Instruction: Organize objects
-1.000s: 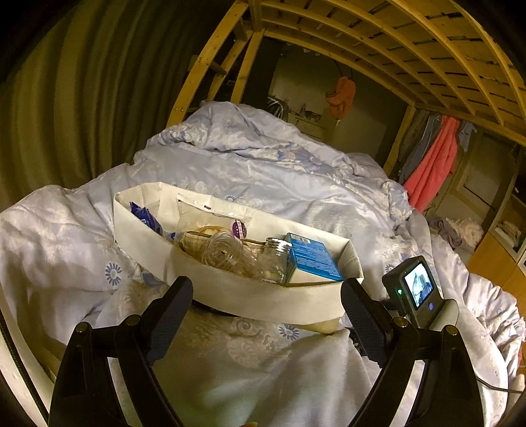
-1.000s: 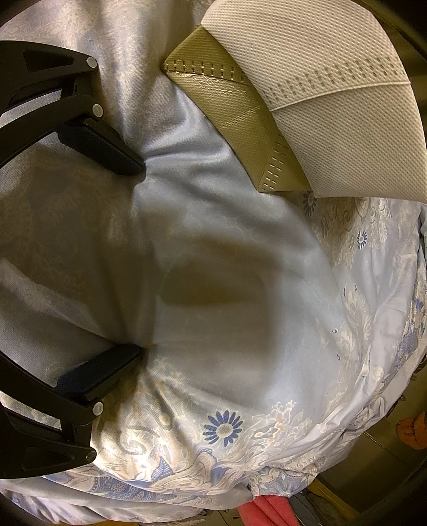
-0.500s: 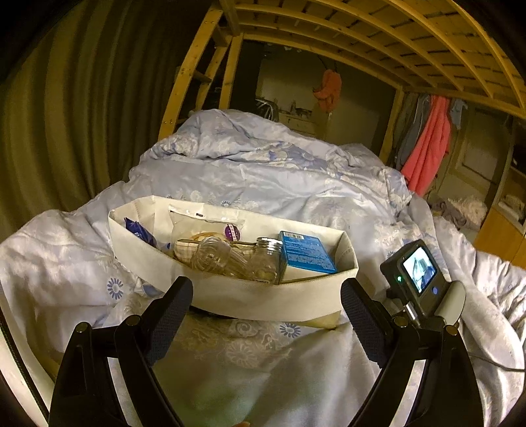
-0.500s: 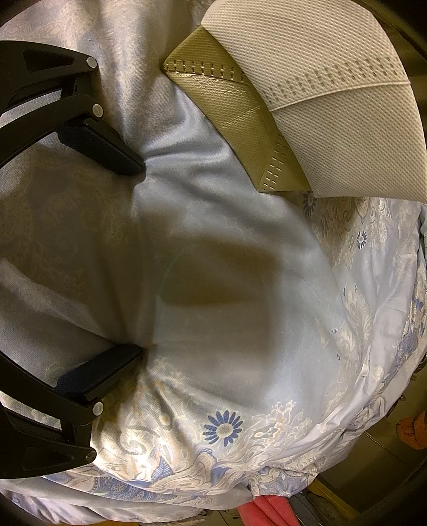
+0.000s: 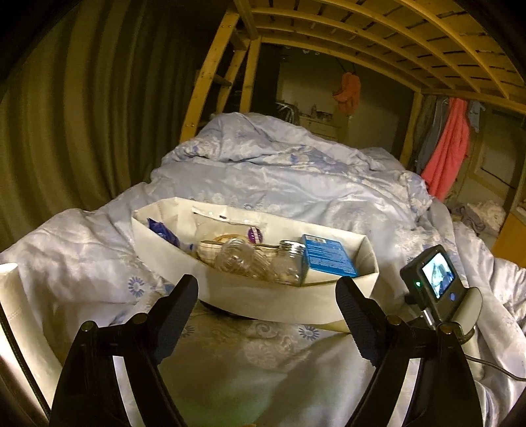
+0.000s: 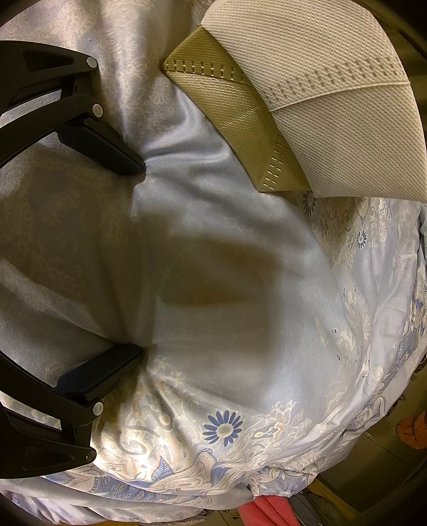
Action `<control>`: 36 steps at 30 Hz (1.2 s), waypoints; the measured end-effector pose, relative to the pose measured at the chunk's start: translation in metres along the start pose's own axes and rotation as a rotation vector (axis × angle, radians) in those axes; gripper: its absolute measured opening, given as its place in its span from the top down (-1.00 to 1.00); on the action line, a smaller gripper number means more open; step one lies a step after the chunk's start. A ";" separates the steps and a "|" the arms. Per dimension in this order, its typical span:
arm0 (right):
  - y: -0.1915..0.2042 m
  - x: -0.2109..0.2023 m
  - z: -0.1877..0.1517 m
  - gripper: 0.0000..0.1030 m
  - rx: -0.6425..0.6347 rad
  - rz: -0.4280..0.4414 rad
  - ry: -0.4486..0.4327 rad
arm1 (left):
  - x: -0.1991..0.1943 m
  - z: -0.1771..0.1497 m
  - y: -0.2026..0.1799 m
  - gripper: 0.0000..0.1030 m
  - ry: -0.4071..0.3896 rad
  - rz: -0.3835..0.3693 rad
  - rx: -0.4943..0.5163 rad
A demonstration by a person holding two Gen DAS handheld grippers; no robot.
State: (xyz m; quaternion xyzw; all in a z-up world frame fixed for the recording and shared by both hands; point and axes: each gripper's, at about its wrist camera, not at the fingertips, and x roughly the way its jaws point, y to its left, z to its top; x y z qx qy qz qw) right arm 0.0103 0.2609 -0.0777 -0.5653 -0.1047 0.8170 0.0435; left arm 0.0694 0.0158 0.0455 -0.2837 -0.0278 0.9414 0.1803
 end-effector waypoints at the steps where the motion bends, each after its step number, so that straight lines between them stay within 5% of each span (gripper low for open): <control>1: 0.000 0.000 0.000 -1.00 0.000 0.000 0.000 | -0.002 0.000 0.000 -0.64 -0.007 -0.001 -0.002; 23: -0.004 0.001 0.001 -1.00 0.002 0.000 0.000 | -0.004 0.000 -0.012 -0.64 -0.001 0.026 0.069; 36: -0.008 0.003 0.002 -1.00 0.001 -0.002 0.003 | 0.000 0.013 0.009 -0.64 0.064 -0.076 0.024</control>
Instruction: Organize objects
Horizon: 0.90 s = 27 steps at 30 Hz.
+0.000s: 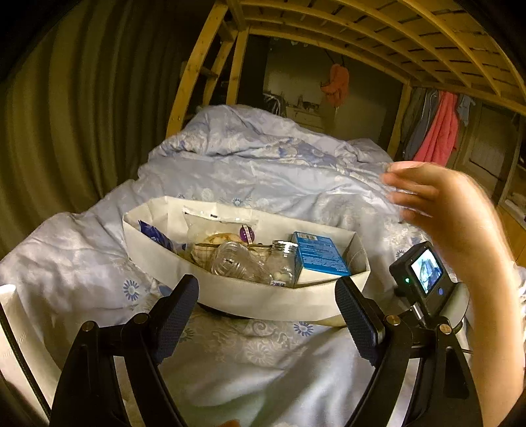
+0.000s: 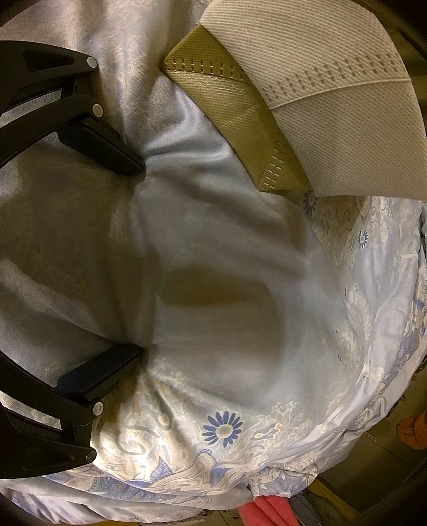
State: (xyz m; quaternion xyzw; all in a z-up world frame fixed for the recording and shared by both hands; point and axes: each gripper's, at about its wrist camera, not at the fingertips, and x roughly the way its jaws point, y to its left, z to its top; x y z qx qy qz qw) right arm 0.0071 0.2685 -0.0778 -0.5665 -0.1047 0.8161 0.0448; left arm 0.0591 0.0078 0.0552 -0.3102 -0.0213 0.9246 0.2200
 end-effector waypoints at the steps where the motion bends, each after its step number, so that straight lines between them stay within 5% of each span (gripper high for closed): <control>1: -0.001 0.000 0.000 -1.00 0.000 0.000 0.000 | 0.001 0.001 0.002 -0.64 0.007 -0.001 0.002; 6: -0.002 0.000 0.001 -1.00 0.001 0.001 0.000 | 0.011 -0.001 0.006 -0.59 0.053 -0.026 0.002; 11: -0.003 0.001 0.003 -1.00 0.002 0.001 0.002 | 0.024 -0.017 0.005 -0.59 0.100 0.039 0.003; 17: -0.004 0.001 0.003 -1.00 0.000 0.000 0.004 | 0.065 -0.051 0.006 -0.59 0.358 0.107 -0.001; 24: -0.006 0.002 0.004 -1.00 0.001 0.000 0.005 | 0.080 -0.074 -0.021 -0.60 0.478 0.243 0.221; 27: -0.007 0.002 0.004 -1.00 0.000 0.000 0.005 | 0.081 -0.076 -0.022 -0.62 0.488 0.250 0.230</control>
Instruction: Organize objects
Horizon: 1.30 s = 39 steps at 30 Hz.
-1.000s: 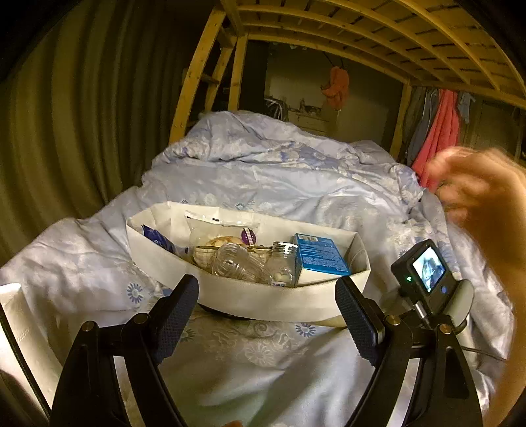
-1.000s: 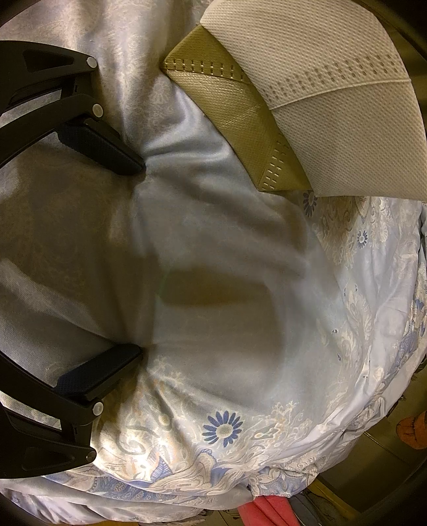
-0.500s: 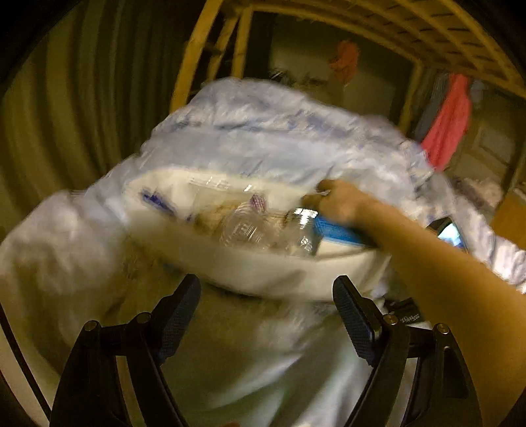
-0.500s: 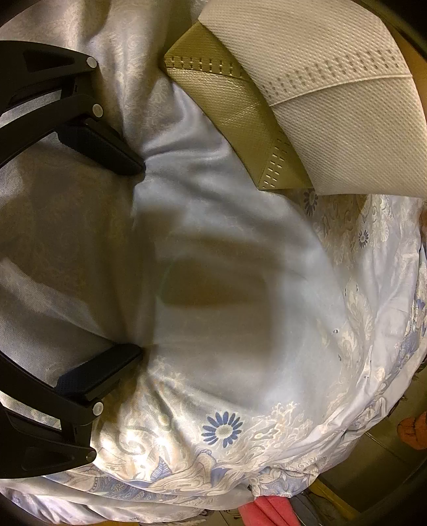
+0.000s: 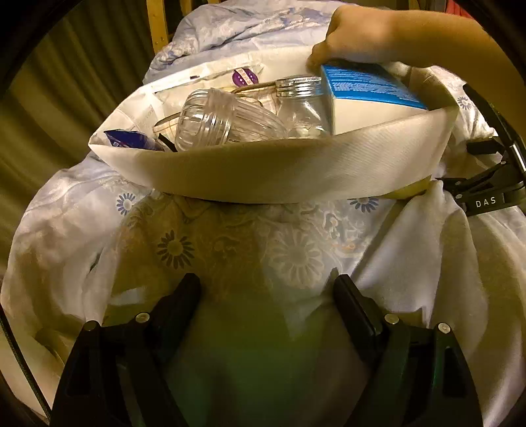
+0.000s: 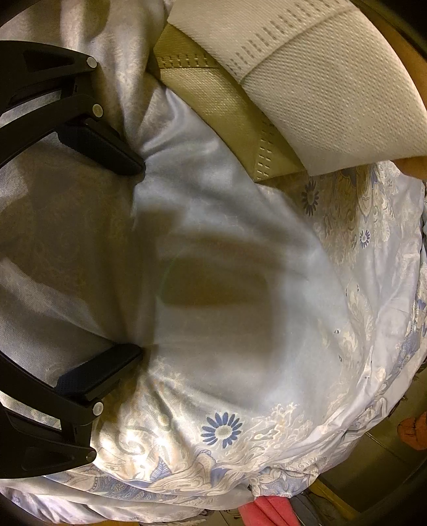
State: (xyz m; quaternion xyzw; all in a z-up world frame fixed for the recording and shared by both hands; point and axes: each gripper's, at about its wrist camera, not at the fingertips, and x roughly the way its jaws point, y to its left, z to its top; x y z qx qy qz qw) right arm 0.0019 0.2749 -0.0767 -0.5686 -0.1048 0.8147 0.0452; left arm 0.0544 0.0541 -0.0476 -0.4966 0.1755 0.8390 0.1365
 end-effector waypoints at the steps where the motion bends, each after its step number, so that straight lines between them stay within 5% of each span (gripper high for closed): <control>1: -0.001 0.000 0.000 -1.00 0.000 0.001 0.000 | 0.001 0.000 0.001 -0.62 0.007 -0.006 -0.003; 5: -0.001 0.001 0.001 -1.00 0.000 0.001 0.000 | -0.005 0.001 0.011 -0.51 -0.011 -0.085 -0.030; 7: -0.002 0.001 0.001 -1.00 0.000 0.001 0.000 | -0.020 0.001 0.020 -0.13 -0.055 -0.140 -0.042; 9: -0.002 0.001 0.002 -1.00 0.000 0.001 -0.001 | -0.040 0.001 0.029 -0.03 -0.121 -0.189 -0.048; 16: -0.003 0.001 0.002 -1.00 0.001 0.002 0.000 | -0.137 -0.009 0.058 -0.03 -0.490 -0.300 -0.141; 22: -0.005 0.002 0.003 -1.00 0.001 0.002 -0.001 | -0.169 -0.012 0.065 -0.19 -0.674 -0.343 -0.170; 30: -0.002 0.000 0.003 -1.00 -0.001 0.003 -0.008 | -0.174 0.001 0.071 -0.19 -0.687 -0.399 -0.184; 39: -0.010 0.005 0.008 -1.00 0.001 0.011 -0.009 | -0.153 0.006 0.061 -0.19 -0.516 -0.439 -0.190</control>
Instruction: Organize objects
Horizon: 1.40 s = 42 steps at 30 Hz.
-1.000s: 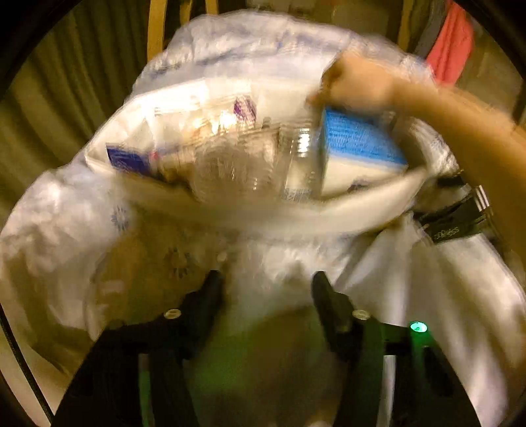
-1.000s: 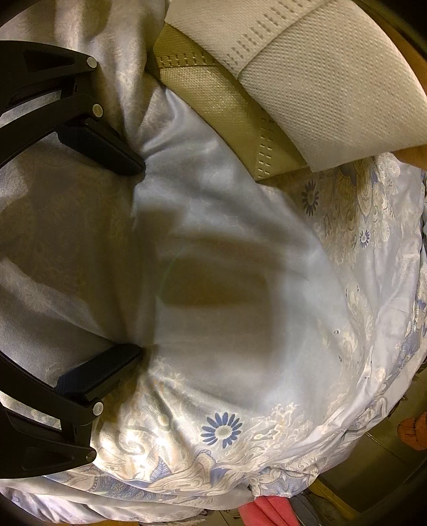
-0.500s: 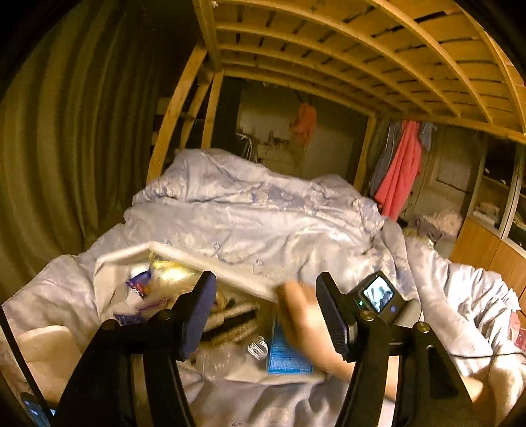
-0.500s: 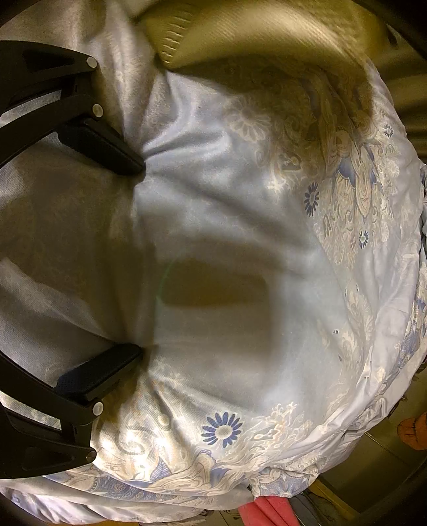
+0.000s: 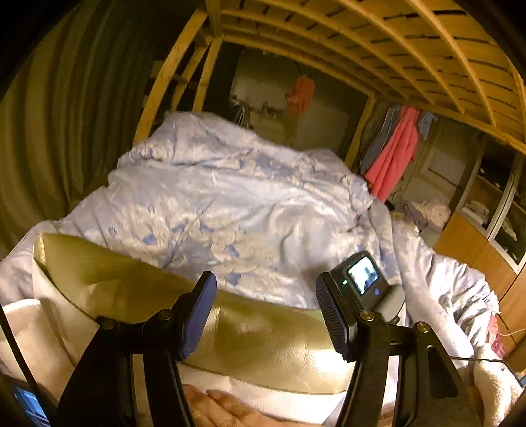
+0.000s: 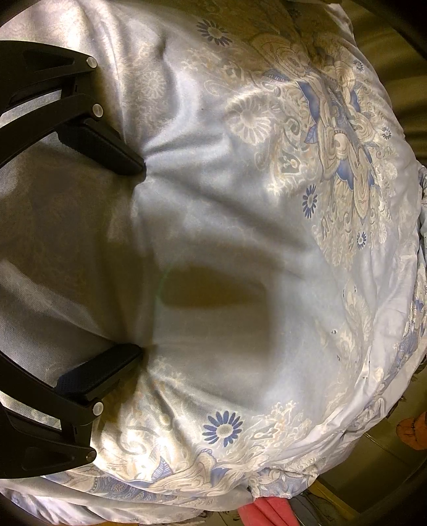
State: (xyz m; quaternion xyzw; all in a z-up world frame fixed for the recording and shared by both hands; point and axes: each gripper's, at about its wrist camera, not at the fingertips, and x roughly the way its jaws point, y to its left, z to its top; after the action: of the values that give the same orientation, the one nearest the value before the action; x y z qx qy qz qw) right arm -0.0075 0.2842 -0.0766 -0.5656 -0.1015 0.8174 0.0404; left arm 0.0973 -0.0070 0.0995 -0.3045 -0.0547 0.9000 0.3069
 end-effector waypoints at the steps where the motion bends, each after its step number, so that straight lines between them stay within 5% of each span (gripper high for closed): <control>1: 0.001 0.001 0.001 -1.00 0.000 -0.001 0.000 | 0.000 -0.002 0.000 -0.19 0.004 0.007 0.002; 16: -0.005 0.008 0.008 -1.00 0.001 -0.010 -0.002 | -0.037 -0.001 -0.018 -0.19 -0.129 -0.116 0.029; 23: -0.004 0.007 0.007 -1.00 0.000 -0.009 -0.002 | -0.052 0.000 -0.050 -0.28 -0.203 -0.006 0.120; 42: -0.003 0.006 0.006 -1.00 0.001 -0.008 -0.002 | -0.067 0.013 -0.060 -0.28 -0.278 -0.011 0.133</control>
State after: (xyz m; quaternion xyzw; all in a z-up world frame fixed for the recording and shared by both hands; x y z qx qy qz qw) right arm -0.0153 0.2876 -0.0797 -0.5644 -0.1033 0.8178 0.0441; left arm 0.1629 0.0030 0.1616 -0.1555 -0.0387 0.9336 0.3206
